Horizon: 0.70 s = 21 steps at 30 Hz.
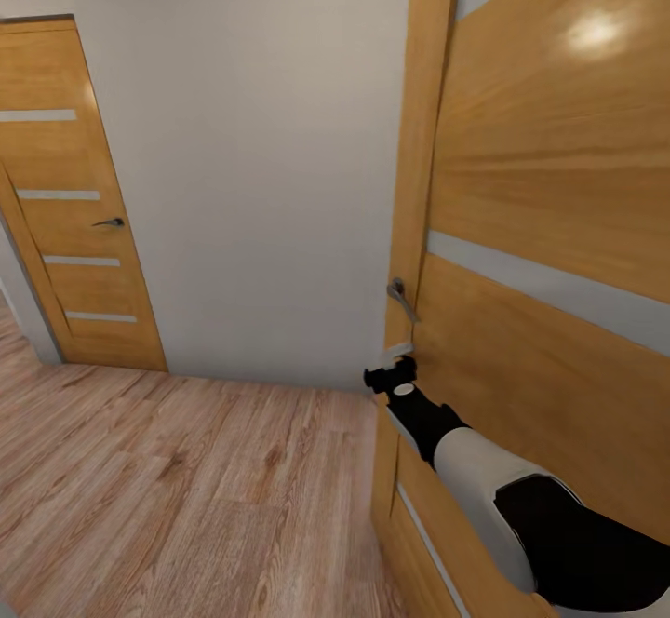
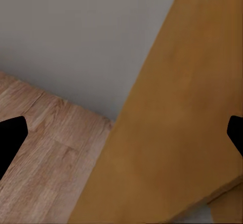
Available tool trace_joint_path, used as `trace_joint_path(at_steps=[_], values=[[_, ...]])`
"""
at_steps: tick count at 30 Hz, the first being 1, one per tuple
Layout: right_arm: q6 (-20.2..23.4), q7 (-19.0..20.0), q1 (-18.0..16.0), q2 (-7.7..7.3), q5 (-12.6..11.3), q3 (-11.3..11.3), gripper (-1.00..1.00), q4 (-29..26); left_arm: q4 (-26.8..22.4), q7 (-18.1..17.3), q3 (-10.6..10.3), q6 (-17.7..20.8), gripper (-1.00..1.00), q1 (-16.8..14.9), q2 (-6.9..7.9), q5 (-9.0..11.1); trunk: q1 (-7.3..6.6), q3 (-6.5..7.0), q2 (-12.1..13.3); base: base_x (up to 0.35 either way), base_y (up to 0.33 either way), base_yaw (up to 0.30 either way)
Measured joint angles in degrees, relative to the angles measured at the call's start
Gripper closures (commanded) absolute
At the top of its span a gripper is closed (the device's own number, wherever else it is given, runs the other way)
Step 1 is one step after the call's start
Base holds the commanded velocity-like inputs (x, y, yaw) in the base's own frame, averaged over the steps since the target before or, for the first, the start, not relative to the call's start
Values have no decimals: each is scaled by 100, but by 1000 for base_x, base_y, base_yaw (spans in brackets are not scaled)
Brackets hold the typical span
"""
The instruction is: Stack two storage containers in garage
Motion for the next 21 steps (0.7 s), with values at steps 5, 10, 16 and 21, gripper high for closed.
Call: trace_joint_path(at_steps=[5,10,16,21], values=[[15,-34,-1,-342,12,-67,-100,4,-1,0,1,0,-100,1,-2,-2,0,0,0,0,0,0],[5,-21,-1,-650,-20,-38,-100,1,0,0,-1,0,-100,0,-1,-2,0,0,0,0,0,0],[-29,-104,-1,-1044,-35,-57,-100,2,0,0,0,0,-100,0,0,-2,0,0,0,0,0,0],[-45,-129,-1,-1212,-23,-75,-100,2,0,0,-1,0,-100,0,0,2,0,0,0,0,0,0]])
